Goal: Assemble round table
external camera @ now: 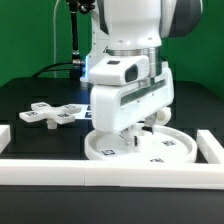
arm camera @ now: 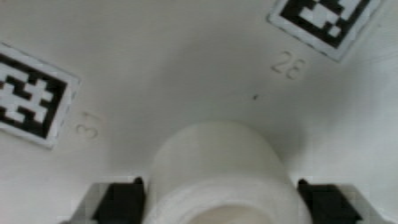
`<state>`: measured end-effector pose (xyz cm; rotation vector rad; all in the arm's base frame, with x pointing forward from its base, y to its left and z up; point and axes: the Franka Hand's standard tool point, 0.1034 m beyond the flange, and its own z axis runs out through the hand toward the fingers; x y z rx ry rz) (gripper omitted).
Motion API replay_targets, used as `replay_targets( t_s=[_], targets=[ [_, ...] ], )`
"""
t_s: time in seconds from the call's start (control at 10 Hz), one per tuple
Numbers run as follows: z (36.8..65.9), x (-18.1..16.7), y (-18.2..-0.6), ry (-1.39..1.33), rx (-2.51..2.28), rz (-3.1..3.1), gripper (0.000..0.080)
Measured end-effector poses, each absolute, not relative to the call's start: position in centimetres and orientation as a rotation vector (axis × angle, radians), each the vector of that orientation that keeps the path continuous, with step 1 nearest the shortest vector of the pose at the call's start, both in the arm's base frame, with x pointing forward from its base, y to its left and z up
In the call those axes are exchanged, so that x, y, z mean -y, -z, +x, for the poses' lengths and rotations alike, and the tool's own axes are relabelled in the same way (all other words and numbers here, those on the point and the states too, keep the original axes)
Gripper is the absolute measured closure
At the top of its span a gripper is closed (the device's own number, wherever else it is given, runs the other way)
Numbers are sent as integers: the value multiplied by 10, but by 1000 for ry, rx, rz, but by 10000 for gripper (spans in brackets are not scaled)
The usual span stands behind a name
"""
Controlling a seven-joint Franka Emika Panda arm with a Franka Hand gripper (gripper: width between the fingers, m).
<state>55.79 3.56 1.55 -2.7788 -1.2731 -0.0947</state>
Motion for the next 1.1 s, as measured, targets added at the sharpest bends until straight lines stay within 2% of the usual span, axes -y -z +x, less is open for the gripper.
replay_targets(
  t_s=[0.8, 0.9, 1.0, 1.1],
  targets=[
    [561, -36, -16, 89, 1264, -2782, 374],
    [561, -36, -16, 89, 1264, -2782, 205],
    [562, -35, -16, 91, 1263, -2783, 166],
    [562, -33, -24, 102, 1252, -2795, 155]
  ],
)
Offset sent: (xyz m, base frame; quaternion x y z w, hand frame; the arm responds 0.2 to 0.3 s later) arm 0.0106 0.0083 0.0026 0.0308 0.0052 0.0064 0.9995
